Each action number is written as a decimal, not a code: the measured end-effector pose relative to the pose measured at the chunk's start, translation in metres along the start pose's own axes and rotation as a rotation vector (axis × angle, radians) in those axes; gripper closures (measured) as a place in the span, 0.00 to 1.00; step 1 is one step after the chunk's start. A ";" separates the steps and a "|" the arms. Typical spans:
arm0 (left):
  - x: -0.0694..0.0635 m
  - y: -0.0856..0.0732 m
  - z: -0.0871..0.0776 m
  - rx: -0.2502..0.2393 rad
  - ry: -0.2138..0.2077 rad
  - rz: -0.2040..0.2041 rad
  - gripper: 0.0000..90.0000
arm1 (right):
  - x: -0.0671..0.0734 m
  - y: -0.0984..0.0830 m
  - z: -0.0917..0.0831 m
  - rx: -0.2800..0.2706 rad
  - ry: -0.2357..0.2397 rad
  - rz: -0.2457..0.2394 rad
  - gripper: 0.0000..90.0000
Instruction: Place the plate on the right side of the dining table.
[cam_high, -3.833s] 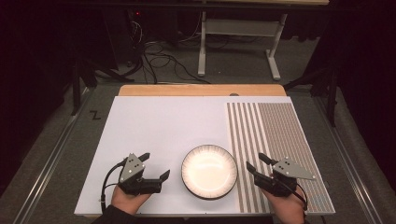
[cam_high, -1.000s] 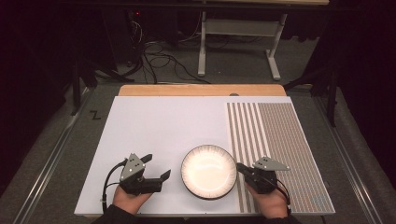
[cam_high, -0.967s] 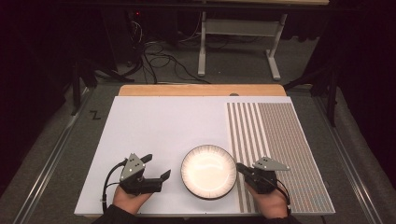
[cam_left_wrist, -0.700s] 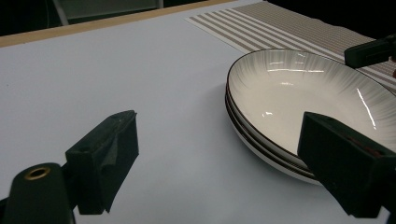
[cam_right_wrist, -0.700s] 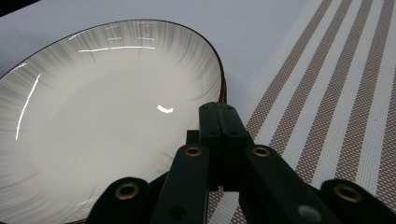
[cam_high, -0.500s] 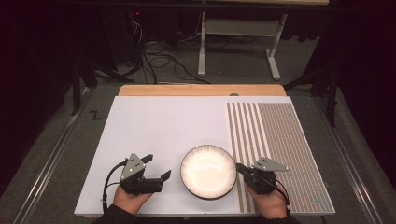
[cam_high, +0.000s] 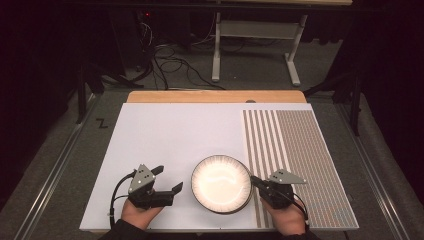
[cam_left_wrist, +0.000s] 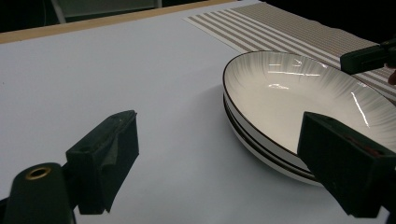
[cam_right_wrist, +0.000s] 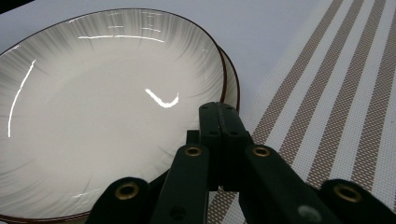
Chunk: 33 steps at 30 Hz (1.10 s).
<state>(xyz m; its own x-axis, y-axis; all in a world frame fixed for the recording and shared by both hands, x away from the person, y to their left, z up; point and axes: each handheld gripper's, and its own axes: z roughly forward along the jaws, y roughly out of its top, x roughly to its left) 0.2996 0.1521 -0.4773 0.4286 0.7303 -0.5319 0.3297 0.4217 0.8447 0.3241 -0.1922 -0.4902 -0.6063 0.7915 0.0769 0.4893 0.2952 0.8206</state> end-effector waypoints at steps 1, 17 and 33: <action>0.000 0.000 0.000 0.001 0.000 -0.001 0.15 | 0.001 0.000 0.000 0.004 0.000 -0.001 1.00; -0.004 0.000 0.000 0.013 -0.033 -0.074 0.15 | 0.011 0.001 0.007 0.016 0.022 -0.035 1.00; -0.016 -0.018 0.026 0.149 -0.005 -0.210 0.15 | 0.014 0.001 0.008 0.023 0.015 -0.049 1.00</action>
<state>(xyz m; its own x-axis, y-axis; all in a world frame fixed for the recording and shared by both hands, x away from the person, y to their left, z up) 0.3083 0.1189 -0.4856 0.3415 0.6326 -0.6951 0.5319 0.4797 0.6978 0.3210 -0.1761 -0.4931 -0.6389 0.7679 0.0455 0.4732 0.3457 0.8103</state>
